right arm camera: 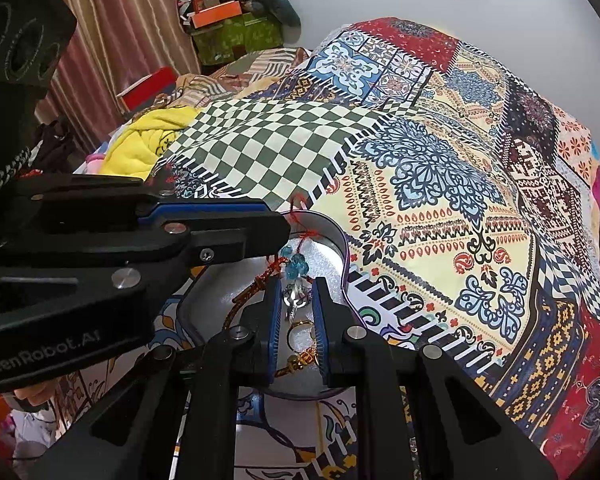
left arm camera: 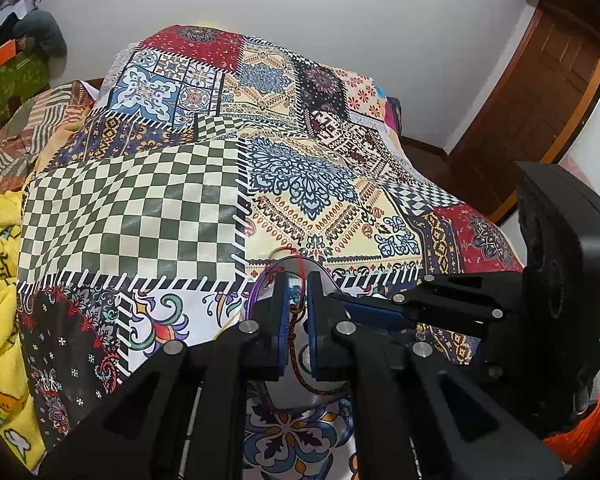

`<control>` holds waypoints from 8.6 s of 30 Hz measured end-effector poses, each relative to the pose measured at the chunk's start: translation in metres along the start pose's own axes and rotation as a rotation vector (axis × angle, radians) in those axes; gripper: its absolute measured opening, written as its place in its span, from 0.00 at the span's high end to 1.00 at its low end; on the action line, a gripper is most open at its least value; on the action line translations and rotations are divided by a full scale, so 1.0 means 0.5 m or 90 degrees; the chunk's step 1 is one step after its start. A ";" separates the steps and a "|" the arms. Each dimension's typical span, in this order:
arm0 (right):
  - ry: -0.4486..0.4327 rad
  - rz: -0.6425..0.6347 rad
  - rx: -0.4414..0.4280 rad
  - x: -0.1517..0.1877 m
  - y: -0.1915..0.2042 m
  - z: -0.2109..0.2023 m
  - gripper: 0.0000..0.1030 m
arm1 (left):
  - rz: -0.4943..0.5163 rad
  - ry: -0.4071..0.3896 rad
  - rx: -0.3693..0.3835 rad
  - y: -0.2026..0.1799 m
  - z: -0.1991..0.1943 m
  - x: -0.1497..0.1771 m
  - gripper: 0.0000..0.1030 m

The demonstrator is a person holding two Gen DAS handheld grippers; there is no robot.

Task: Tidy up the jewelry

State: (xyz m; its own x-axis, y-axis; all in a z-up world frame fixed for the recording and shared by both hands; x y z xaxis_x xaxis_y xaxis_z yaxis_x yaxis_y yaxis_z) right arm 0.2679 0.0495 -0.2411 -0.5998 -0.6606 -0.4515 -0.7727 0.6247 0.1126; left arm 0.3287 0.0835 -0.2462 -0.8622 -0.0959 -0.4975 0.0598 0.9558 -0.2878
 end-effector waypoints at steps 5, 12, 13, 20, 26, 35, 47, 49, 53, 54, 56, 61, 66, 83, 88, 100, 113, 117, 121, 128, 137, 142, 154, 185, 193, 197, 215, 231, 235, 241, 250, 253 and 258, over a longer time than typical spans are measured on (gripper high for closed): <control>0.006 0.002 -0.006 0.004 0.001 -0.004 0.87 | 0.012 0.007 -0.007 -0.005 -0.004 0.005 0.95; -0.015 0.008 0.003 0.009 0.005 -0.046 0.86 | 0.017 -0.014 -0.039 0.000 -0.043 0.011 0.95; -0.020 0.008 0.005 0.010 0.007 -0.057 0.86 | 0.018 -0.018 -0.043 -0.001 -0.052 0.012 0.95; -0.065 0.023 0.038 0.019 0.003 -0.147 0.86 | 0.040 -0.053 -0.086 -0.021 -0.113 0.023 0.95; -0.095 0.054 0.066 0.046 -0.021 -0.216 0.86 | 0.061 -0.072 -0.103 -0.051 -0.155 0.046 0.89; -0.070 0.095 0.111 0.117 -0.073 -0.225 0.86 | 0.080 -0.063 -0.087 -0.101 -0.166 0.093 0.73; -0.011 0.183 0.097 0.240 -0.153 -0.181 0.86 | 0.100 0.046 -0.037 -0.175 -0.020 0.165 0.73; -0.009 0.191 0.093 0.250 -0.160 -0.180 0.86 | 0.101 0.064 -0.021 -0.189 0.010 0.168 0.73; -0.008 0.205 0.082 0.264 -0.176 -0.179 0.86 | 0.100 0.086 -0.007 -0.211 0.066 0.160 0.73; -0.008 0.207 0.080 0.265 -0.179 -0.178 0.86 | 0.099 0.090 -0.004 -0.214 0.075 0.156 0.74; -0.010 0.211 0.076 0.267 -0.186 -0.176 0.86 | 0.099 0.099 0.000 -0.221 0.098 0.150 0.77; -0.015 0.215 0.064 0.260 -0.194 -0.169 0.86 | 0.105 0.121 0.009 -0.238 0.142 0.139 0.87; -0.014 0.209 0.052 0.250 -0.191 -0.156 0.86 | 0.098 0.121 0.008 -0.238 0.160 0.134 0.95; 0.025 0.149 0.057 0.180 -0.162 -0.067 0.80 | 0.068 0.077 -0.017 -0.157 0.095 0.147 1.00; 0.028 0.145 0.047 0.174 -0.158 -0.063 0.80 | 0.056 0.082 -0.005 -0.137 0.091 0.152 1.00; 0.042 0.147 0.038 0.181 -0.156 -0.047 0.91 | 0.094 0.090 -0.016 -0.164 0.100 0.159 0.91; 0.037 0.172 0.048 0.229 -0.184 -0.076 0.91 | 0.136 0.112 0.002 -0.228 0.138 0.142 0.78; 0.041 0.178 0.051 0.241 -0.193 -0.074 0.91 | 0.136 0.115 0.003 -0.240 0.150 0.135 0.78; 0.039 0.175 0.054 0.241 -0.192 -0.074 0.91 | 0.137 0.123 0.010 -0.253 0.162 0.127 0.78; 0.036 0.179 0.047 0.244 -0.195 -0.076 0.91 | 0.124 0.122 0.023 -0.259 0.169 0.107 0.78; 0.037 0.177 0.043 0.252 -0.188 -0.078 0.91 | 0.137 0.140 0.039 -0.274 0.199 0.098 0.78; 0.030 0.187 0.041 0.252 -0.190 -0.085 0.91 | 0.137 0.134 0.037 -0.274 0.208 0.097 0.92; 0.005 0.196 0.023 0.241 -0.168 -0.112 0.91 | 0.111 0.110 0.051 -0.259 0.145 0.127 0.93; -0.091 0.154 -0.055 0.030 0.008 -0.118 0.91 | 0.014 -0.063 -0.029 -0.062 -0.107 0.107 0.93; -0.084 0.167 -0.061 0.014 -0.011 -0.094 0.91 | 0.007 -0.075 -0.044 -0.034 -0.095 0.073 0.93; -0.073 0.176 -0.055 0.017 -0.027 -0.085 0.91 | 0.003 -0.072 -0.040 -0.029 -0.079 0.064 0.93; -0.083 0.193 -0.026 0.046 -0.071 -0.128 0.87 | 0.006 -0.069 -0.022 -0.038 -0.064 0.041 0.93; -0.080 0.191 -0.016 0.073 -0.078 -0.136 0.86 | -0.026 0.001 -0.020 -0.014 0.015 0.044 0.92; -0.086 0.198 -0.016 0.078 -0.077 -0.148 0.86 | -0.058 0.015 0.012 -0.010 0.015 0.057 0.76; -0.116 0.195 -0.013 0.071 -0.063 -0.196 0.86 | -0.062 -0.028 0.004 -0.010 -0.054 0.048 0.70; -0.216 0.162 0.024 0.055 0.006 -0.345 0.86 | -0.021 -0.126 -0.043 -0.059 -0.226 0.041 0.70; -0.274 0.144 0.045 0.053 0.045 -0.426 0.86 | -0.002 -0.170 -0.059 -0.089 -0.297 0.046 0.70; -0.368 0.121 0.077 0.064 0.103 -0.548 0.86 | 0.035 -0.255 -0.087 -0.145 -0.420 0.071 0.70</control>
State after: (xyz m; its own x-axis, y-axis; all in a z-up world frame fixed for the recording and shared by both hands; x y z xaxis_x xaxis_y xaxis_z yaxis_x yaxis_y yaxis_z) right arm 0.1519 -0.0533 -0.0073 -0.4887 -0.2228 -0.8435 -0.6142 0.7745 0.1513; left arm 0.1883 0.0694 -0.0711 -0.5938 -0.1186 -0.7958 0.0097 0.9879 -0.1545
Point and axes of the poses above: each gripper's, at about its wrist camera, not at the fingertips, and z roughly the way its jaws point, y to its left, x to its underside, the point moved 9 cm from there along z, roughly the way its jaws point, and after that the axes turned 9 degrees about y, right-handed, at the moved point
